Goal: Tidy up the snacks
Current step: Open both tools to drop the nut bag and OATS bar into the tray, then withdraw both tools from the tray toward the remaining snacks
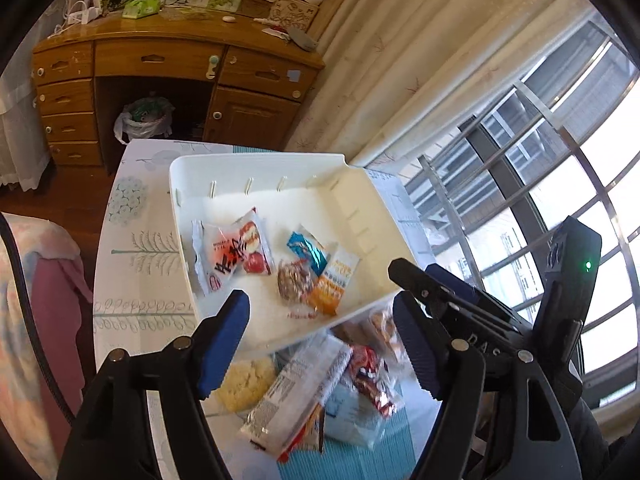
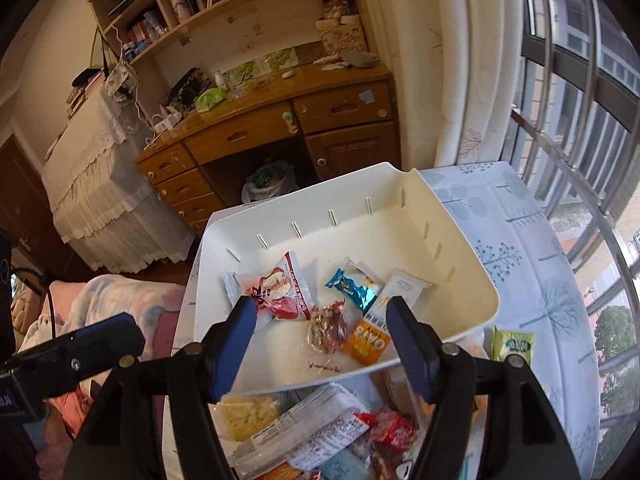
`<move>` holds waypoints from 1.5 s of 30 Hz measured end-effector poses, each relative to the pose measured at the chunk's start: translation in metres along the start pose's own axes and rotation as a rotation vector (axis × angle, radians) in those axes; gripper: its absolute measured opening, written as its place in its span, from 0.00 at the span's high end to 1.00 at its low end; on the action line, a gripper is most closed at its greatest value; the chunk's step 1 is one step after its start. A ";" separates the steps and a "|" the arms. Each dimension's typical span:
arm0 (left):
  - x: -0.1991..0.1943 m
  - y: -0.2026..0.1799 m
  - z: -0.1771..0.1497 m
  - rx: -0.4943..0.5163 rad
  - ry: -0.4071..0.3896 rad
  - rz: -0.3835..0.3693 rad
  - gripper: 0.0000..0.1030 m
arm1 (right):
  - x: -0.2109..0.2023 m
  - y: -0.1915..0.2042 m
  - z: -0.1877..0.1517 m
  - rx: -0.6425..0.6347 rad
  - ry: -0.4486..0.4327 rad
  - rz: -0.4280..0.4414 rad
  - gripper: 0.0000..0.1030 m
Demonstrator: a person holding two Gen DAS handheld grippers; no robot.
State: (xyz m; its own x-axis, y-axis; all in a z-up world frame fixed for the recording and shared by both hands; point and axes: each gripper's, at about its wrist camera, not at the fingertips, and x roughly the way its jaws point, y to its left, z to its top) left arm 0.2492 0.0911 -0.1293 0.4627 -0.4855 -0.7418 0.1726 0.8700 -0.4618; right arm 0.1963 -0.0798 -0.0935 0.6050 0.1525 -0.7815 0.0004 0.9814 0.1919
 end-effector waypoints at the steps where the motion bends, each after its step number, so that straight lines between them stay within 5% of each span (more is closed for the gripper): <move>1: -0.004 0.000 -0.003 0.011 0.005 -0.007 0.29 | -0.003 0.001 -0.004 0.007 -0.003 -0.006 0.34; 13: -0.056 0.009 -0.066 0.138 0.077 -0.087 0.29 | -0.056 0.034 -0.078 0.114 -0.059 -0.079 0.33; 21: -0.065 0.019 -0.100 0.140 0.129 -0.074 0.27 | -0.077 0.043 -0.120 0.128 -0.062 -0.129 0.33; 34: -0.046 0.002 -0.135 0.189 0.258 0.026 0.22 | -0.092 0.022 -0.173 0.183 -0.001 -0.152 0.33; 45: -0.020 -0.027 -0.136 0.186 0.331 0.165 0.16 | -0.091 -0.011 -0.194 0.014 0.065 -0.188 0.33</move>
State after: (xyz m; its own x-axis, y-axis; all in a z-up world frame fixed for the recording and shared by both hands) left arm 0.1167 0.0653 -0.1685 0.1980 -0.3129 -0.9289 0.2879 0.9244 -0.2500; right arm -0.0137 -0.0817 -0.1398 0.5408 -0.0254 -0.8408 0.1194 0.9917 0.0469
